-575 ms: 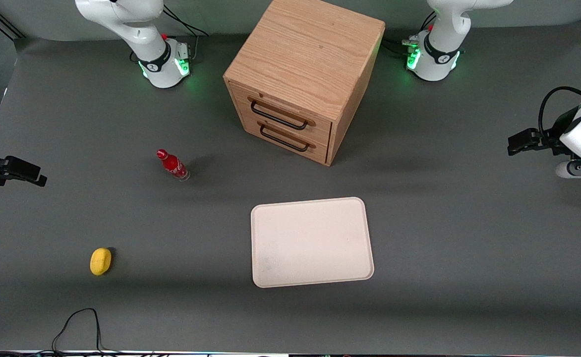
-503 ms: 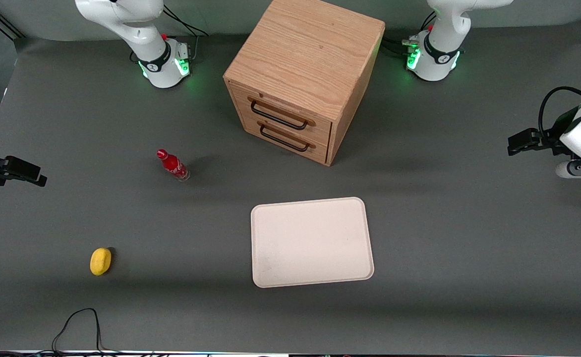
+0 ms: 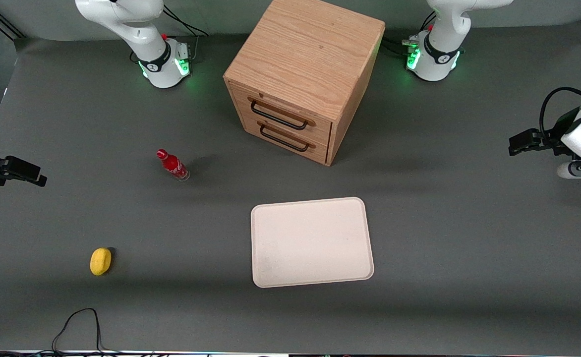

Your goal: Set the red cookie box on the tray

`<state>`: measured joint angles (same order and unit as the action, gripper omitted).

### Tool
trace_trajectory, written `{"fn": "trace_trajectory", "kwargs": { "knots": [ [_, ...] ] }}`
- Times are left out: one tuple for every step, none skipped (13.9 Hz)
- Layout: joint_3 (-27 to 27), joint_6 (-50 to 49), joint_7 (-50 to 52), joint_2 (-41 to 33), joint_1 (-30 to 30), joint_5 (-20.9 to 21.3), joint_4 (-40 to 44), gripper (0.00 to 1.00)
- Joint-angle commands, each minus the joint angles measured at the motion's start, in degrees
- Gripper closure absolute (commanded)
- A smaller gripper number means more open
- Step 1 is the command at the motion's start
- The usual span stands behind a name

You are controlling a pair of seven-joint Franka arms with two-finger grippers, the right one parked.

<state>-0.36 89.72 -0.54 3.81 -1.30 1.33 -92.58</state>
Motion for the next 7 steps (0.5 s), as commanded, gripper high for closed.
{"fn": "trace_trajectory", "kwargs": {
  "knots": [
    [0.4,0.5,-8.3,0.8,-7.3,0.7,0.4,0.00],
    [0.4,1.6,-11.7,1.2,-11.1,1.4,0.4,0.00],
    [0.4,2.6,-15.1,1.7,-14.8,1.5,0.5,0.00],
    [0.4,3.4,-19.1,2.6,-17.9,1.6,0.8,0.00],
    [0.4,4.3,-22.5,3.4,-21.4,1.9,1.4,0.00],
    [0.4,4.8,-25.4,4.8,-25.1,2.4,2.7,0.00],
    [0.4,4.8,-29.4,6.7,-28.5,2.7,4.8,0.00]
  ]
}}
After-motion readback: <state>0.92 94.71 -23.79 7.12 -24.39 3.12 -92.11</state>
